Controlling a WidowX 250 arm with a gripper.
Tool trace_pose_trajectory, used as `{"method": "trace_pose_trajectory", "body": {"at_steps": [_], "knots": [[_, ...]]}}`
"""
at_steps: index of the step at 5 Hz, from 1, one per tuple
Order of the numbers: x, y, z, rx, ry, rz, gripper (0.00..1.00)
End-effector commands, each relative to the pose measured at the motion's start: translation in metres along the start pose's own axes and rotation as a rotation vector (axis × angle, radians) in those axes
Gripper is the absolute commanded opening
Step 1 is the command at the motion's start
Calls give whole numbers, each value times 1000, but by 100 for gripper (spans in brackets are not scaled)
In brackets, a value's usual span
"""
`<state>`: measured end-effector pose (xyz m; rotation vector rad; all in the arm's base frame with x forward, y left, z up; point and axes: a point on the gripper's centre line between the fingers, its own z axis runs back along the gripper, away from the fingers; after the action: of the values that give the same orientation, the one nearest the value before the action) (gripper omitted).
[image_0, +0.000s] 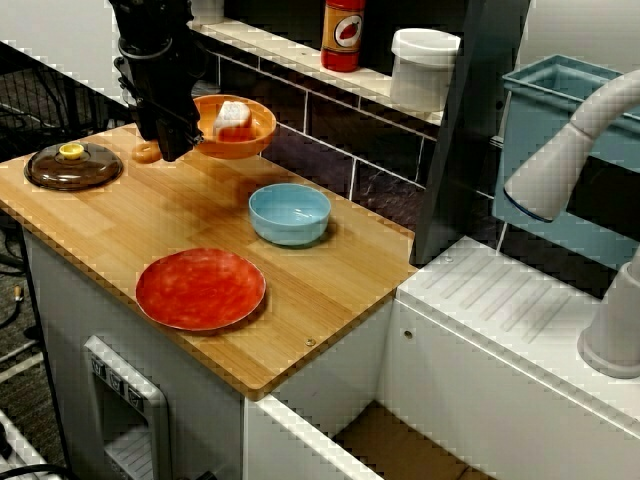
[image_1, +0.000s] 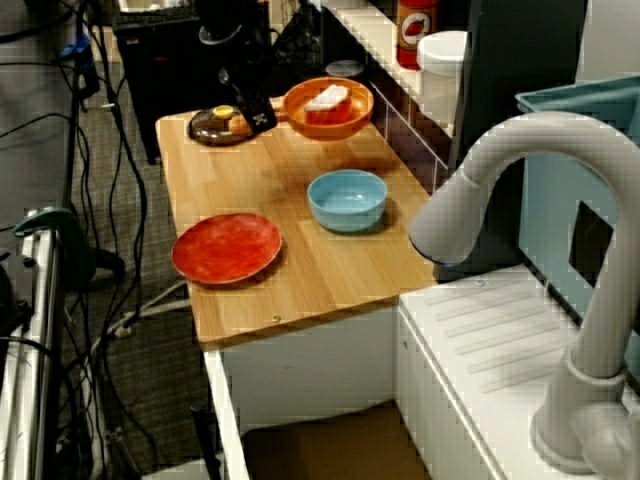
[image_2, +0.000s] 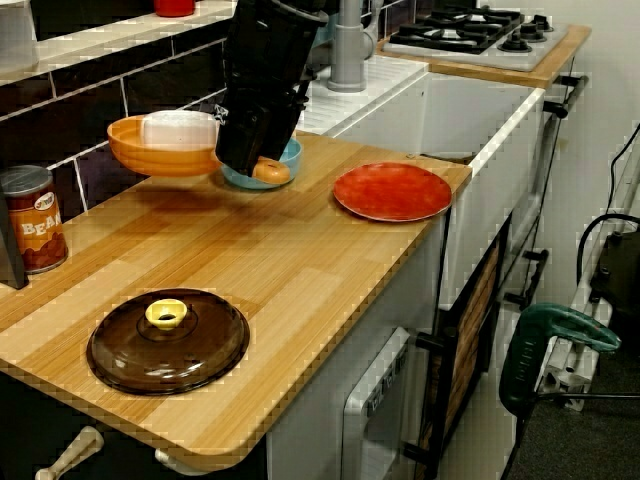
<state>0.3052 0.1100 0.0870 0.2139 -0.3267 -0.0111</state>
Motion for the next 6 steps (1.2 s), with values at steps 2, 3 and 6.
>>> {"method": "trace_pose_trajectory", "body": {"at_steps": [2, 3, 6], "knots": [[-15, -14, 22, 14, -71, -25, 0], [-19, -21, 21, 30, -82, -36, 0], [-23, -5, 14, 24, -44, -2, 0]]}}
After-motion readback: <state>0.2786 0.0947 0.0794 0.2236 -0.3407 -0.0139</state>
